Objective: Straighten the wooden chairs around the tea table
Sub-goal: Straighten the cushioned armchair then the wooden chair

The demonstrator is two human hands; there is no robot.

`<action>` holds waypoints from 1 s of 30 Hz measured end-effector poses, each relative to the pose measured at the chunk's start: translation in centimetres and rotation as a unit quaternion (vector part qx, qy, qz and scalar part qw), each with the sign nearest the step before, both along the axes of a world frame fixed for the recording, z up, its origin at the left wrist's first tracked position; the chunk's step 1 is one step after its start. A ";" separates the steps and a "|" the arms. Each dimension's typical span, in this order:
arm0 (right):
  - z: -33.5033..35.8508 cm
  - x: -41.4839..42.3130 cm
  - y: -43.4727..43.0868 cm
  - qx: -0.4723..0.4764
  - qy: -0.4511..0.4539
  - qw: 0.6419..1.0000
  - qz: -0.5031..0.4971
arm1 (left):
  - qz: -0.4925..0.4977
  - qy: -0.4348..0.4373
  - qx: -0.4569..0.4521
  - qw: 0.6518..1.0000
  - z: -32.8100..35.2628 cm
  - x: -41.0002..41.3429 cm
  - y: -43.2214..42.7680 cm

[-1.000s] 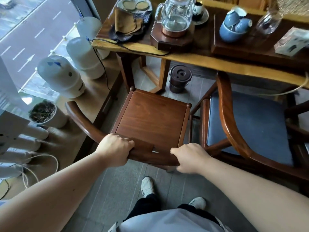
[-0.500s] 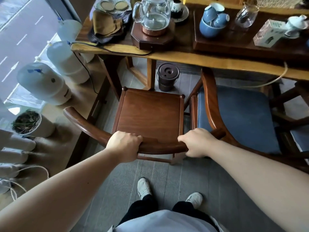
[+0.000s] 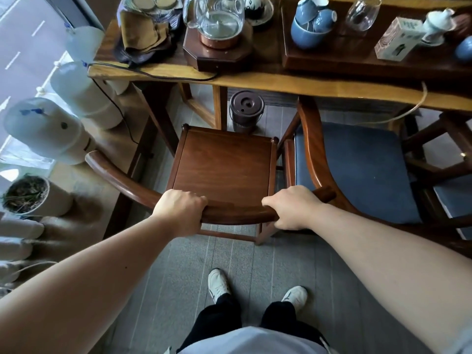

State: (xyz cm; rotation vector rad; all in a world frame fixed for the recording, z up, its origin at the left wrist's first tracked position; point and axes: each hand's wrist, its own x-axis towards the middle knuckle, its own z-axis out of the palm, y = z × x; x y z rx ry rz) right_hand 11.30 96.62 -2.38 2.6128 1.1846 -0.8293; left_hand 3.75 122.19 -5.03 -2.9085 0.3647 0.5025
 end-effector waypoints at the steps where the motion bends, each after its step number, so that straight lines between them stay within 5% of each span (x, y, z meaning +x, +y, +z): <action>1: 0.1 -0.1 0.0 -0.001 -0.005 1.000 -0.001 | 0.002 0.003 0.001 1.000 0.0 0.0 0.0; 21: 0.2 -2.1 -2.0 0.043 -0.072 0.996 -0.015 | -0.041 0.089 -0.032 0.995 2.3 0.5 -0.9; 30: 5.6 -2.5 -10.7 0.103 -0.159 0.977 -0.093 | -0.139 -0.072 -0.149 0.976 7.9 3.0 -11.6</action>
